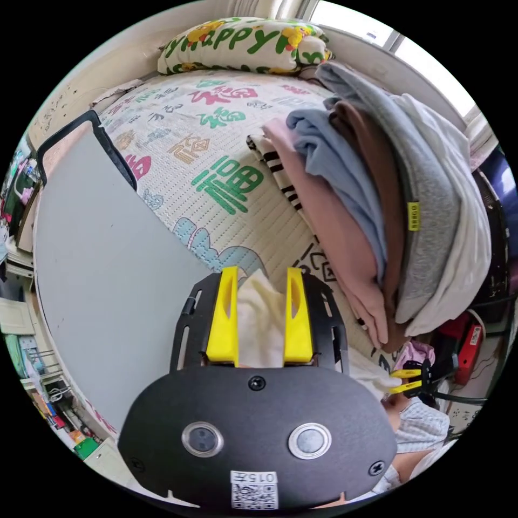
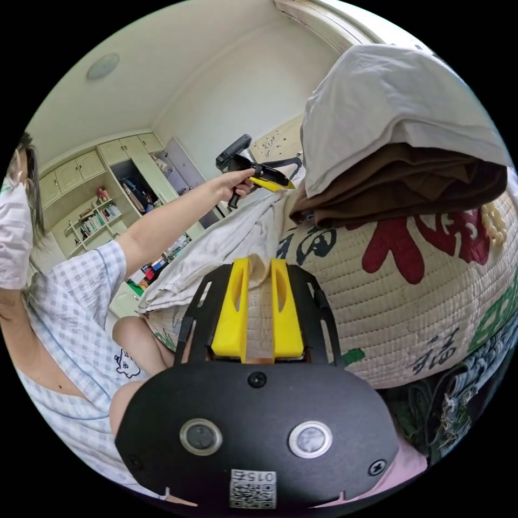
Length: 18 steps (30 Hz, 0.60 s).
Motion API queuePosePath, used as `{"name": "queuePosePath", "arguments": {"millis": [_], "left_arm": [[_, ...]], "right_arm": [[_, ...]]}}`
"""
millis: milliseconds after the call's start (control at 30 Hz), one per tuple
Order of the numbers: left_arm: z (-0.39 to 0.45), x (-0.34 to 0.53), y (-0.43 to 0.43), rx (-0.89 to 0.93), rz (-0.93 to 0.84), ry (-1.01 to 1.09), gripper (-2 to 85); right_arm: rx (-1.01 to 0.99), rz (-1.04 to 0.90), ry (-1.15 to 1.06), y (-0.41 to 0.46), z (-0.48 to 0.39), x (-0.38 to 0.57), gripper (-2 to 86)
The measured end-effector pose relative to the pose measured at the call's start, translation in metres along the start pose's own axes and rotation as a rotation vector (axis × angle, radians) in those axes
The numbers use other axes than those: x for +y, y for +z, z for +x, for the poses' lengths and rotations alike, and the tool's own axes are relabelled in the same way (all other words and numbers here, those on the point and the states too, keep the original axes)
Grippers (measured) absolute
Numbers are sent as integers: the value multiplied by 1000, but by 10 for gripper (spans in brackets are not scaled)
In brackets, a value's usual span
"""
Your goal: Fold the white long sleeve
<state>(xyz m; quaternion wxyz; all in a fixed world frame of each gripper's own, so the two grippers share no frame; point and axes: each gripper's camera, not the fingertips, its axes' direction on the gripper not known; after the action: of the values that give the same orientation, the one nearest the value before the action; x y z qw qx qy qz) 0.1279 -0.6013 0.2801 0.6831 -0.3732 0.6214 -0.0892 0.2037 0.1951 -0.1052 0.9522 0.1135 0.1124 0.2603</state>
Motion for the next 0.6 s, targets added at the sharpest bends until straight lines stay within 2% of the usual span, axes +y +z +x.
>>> {"name": "queuePosePath", "arguments": {"millis": [133,267,433,600], "left_arm": [[-9,1,-2,18,-18,6,53],[-18,6,-17,71,51,11,10],[-34,23,-78,206,272,-3,1],[-74,78,-180,389,524,11,-1]], "right_arm": [[-46,15,-27,0,4,4,17],[-34,41,-14,-11,8,12,3],[20,136,-36,-39,-5,13,-1],[64,248,-194,-73,-63,-3,-1]]}}
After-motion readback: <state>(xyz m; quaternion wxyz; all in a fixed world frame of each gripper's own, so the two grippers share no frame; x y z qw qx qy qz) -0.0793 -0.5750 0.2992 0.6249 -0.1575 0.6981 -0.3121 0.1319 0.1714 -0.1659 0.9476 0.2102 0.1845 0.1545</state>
